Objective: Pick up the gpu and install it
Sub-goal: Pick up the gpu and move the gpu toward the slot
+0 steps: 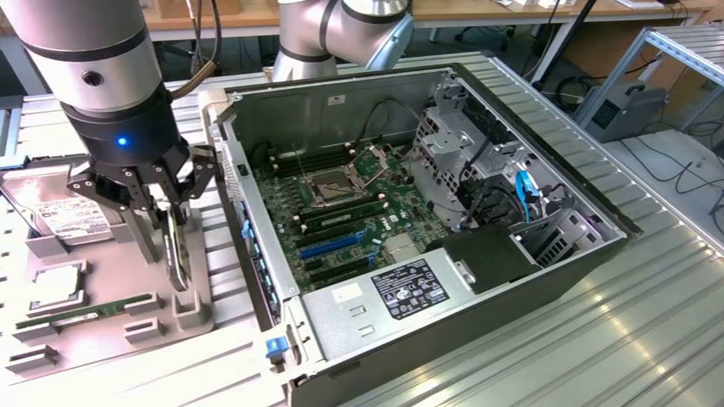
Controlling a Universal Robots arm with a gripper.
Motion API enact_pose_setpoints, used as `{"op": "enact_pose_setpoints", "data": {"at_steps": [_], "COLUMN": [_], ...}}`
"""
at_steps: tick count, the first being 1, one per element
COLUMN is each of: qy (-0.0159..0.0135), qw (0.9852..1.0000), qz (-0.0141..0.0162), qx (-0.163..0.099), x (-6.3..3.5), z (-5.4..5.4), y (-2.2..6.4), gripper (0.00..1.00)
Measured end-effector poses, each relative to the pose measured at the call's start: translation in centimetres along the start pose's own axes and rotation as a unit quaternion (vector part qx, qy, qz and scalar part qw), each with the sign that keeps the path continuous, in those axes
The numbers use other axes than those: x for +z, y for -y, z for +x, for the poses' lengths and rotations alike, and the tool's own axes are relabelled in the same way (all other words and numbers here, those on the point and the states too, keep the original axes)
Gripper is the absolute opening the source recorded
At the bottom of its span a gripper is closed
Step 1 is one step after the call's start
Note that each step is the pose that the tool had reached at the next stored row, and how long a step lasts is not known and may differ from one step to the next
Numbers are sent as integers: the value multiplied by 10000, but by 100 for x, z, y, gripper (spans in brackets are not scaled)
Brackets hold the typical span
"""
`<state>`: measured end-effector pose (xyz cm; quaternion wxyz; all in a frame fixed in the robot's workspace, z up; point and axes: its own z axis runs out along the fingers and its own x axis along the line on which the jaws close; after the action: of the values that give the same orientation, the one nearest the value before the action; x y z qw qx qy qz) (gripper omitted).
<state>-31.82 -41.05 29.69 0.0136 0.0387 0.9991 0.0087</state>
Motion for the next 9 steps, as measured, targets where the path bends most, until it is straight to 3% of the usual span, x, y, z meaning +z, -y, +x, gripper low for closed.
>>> {"op": "enact_pose_setpoints", "data": {"at_steps": [9], "qy": [0], "qw": [10000], "qz": [1], "qx": [0], "x": [-38], "z": [-1], "y": [-1], "gripper": [29]}}
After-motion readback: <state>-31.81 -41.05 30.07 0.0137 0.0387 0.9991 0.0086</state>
